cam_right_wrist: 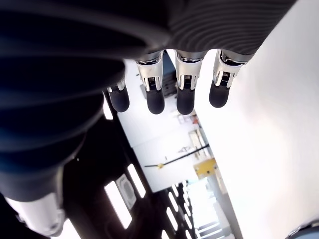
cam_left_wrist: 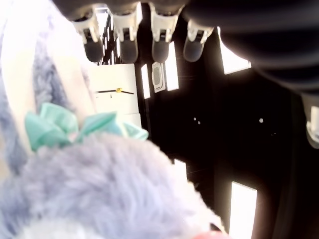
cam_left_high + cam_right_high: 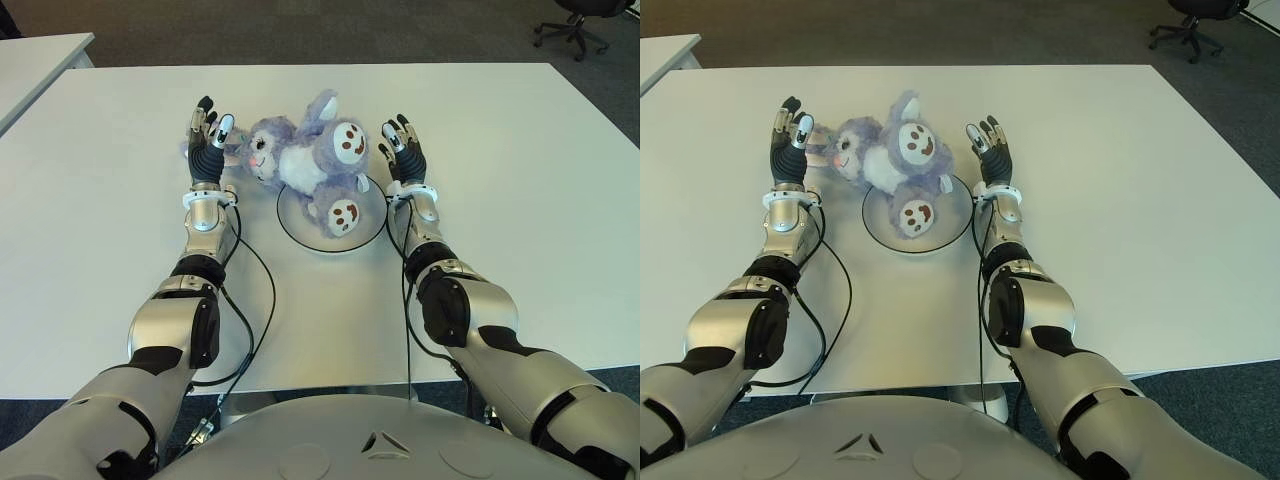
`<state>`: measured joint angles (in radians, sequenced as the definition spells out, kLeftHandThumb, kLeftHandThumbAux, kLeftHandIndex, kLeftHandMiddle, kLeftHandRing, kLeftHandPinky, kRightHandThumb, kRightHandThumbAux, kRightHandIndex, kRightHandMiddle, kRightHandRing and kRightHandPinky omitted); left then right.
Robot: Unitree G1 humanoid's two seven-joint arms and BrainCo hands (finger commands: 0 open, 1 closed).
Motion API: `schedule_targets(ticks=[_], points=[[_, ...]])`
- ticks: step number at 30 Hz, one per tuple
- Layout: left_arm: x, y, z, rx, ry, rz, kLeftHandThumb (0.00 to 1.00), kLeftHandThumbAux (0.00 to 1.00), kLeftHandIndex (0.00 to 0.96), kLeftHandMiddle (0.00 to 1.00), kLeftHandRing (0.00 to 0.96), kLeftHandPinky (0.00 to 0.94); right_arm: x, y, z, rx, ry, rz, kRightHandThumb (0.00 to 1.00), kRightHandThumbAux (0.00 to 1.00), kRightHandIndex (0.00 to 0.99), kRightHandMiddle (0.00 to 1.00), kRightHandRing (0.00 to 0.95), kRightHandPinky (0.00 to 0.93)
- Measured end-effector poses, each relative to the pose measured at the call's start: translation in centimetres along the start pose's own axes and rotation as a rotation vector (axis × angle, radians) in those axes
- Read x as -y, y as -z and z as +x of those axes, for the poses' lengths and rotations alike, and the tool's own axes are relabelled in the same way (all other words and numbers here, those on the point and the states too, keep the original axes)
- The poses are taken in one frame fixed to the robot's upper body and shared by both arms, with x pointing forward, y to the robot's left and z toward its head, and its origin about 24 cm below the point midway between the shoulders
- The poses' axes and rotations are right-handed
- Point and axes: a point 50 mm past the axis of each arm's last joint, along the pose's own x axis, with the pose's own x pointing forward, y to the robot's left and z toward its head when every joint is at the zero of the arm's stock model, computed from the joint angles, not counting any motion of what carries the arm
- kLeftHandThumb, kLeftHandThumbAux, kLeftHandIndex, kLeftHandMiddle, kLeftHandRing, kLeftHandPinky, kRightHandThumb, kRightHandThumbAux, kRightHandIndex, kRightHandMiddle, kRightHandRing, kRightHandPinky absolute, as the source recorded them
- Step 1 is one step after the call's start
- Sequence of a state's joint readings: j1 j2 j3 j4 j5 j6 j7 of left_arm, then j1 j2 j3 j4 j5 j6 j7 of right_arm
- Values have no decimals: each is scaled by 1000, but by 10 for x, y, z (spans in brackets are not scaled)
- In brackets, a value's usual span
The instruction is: Put the doll into the plate.
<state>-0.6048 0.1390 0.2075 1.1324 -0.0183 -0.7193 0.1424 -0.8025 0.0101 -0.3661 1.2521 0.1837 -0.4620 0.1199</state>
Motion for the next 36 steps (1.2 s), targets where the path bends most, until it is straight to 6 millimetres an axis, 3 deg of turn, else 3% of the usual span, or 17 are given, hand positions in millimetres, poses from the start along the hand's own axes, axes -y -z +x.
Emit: schedule_targets(ticks=[36], points=[[2,10,1,-103,18,29,0,333,0,69,74,57,5,-2,0,16,17,8,7,577,58,73,65,64]])
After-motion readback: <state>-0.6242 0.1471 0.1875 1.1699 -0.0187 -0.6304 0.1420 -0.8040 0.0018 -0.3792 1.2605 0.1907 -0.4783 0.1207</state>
